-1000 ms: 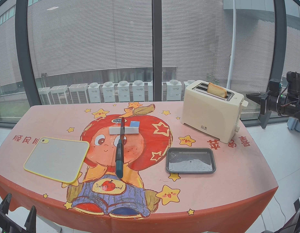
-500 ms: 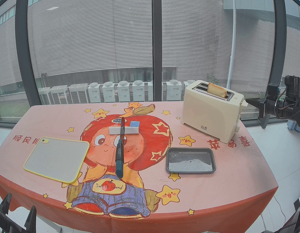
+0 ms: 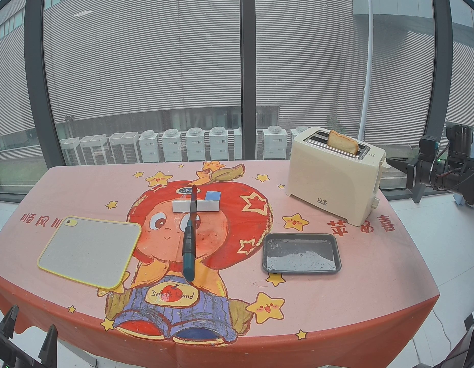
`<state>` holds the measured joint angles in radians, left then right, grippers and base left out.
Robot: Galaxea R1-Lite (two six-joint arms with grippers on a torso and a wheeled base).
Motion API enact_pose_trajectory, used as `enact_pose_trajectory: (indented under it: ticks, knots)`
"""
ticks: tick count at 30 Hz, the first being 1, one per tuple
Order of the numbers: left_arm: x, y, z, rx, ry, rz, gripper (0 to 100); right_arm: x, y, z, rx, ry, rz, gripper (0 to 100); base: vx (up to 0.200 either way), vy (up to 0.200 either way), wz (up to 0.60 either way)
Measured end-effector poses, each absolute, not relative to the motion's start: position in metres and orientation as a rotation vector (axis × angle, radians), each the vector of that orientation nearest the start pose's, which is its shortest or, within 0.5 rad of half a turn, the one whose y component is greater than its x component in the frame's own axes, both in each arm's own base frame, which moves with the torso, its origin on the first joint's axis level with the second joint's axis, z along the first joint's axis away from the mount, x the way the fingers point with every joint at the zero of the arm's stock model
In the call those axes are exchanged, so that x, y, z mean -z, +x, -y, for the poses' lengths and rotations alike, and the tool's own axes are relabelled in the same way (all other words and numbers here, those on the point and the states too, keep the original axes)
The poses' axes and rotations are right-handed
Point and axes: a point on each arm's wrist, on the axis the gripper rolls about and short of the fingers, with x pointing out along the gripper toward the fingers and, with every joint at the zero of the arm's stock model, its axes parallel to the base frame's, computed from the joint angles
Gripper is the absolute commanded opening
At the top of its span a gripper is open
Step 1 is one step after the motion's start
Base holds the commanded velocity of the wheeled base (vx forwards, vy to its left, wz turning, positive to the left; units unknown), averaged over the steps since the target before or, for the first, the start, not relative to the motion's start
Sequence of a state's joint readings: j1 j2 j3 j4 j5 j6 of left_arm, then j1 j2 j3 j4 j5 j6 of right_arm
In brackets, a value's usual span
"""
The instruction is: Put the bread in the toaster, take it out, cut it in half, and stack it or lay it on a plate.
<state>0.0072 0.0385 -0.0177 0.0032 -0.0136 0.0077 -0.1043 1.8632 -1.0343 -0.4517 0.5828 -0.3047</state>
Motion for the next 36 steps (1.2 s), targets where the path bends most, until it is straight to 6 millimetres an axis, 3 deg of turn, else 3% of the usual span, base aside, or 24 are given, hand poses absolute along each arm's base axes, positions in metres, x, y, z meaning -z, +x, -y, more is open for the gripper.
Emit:
enact_pose_trajectory:
  ticks: [25,36]
  knots:
    - [-0.081,-0.021,0.000,0.007,0.007,-0.024,100,-0.161,0.360,0.029,-0.514,-0.158,-0.310,0,0.000,0.000,0.00]
    - [-0.081,-0.021,0.000,0.006,0.007,-0.024,100,-0.146,0.359,0.028,-0.517,-0.148,-0.356,0,0.000,0.000,0.00]
